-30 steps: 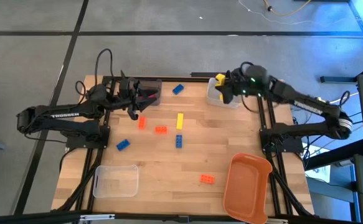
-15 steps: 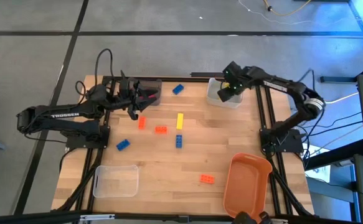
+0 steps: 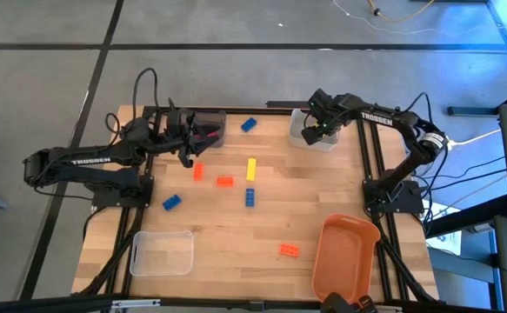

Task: Sort & place blocks by color
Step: Put the yellow block into the gray bin

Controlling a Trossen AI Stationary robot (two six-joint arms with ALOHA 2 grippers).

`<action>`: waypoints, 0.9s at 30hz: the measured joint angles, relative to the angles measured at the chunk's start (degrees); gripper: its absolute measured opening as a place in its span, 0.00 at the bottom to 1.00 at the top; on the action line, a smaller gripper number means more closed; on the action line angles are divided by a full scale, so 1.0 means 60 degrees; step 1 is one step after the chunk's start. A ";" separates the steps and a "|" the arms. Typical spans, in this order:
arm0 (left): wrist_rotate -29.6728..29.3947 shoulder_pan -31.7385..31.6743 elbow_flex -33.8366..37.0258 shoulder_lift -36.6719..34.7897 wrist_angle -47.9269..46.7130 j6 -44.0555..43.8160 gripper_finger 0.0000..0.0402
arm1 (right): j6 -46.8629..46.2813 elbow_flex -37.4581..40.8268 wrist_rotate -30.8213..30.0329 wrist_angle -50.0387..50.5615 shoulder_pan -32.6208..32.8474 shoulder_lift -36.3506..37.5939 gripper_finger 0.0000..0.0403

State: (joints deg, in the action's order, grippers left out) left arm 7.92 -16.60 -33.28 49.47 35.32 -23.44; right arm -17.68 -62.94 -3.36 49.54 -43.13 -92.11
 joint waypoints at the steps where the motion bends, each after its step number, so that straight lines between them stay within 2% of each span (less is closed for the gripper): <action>1: 0.0000 0.0002 0.0000 0.0000 -0.0020 0.0000 0.47 | 0.0071 0.0000 -0.0003 -0.0004 0.0000 0.0005 0.54; 7: 0.0004 0.0000 0.0000 0.0000 -0.0035 0.0004 0.47 | 0.0745 -0.0240 0.0000 0.0109 0.0004 0.0228 0.55; 11: 0.0007 0.0004 0.0000 0.0000 -0.0034 0.0000 0.47 | 0.0866 -0.0257 0.0269 -0.0314 0.0172 0.1156 0.54; 14: 0.0007 0.0004 0.0000 0.0000 -0.0034 -0.0004 0.47 | 0.1075 -0.0003 0.1047 -0.1243 0.0550 0.2210 0.52; 18: 0.0007 0.0004 0.0000 0.0002 -0.0034 -0.0004 0.47 | 0.0965 0.1012 0.2596 -0.3602 0.1294 0.3796 0.51; 22: 0.0007 0.0004 0.0000 0.0004 -0.0034 -0.0007 0.47 | -0.0134 0.2482 0.3848 -0.6553 0.2281 0.5213 0.51; 27: 0.0011 0.0004 0.0000 0.0004 -0.0034 0.0000 0.47 | -0.1048 0.4030 0.4086 -0.9791 0.3489 0.6344 0.51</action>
State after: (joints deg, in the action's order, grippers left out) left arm 7.99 -16.58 -33.28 49.50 35.11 -23.44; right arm -23.97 -38.75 21.16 -9.21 -22.20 -54.04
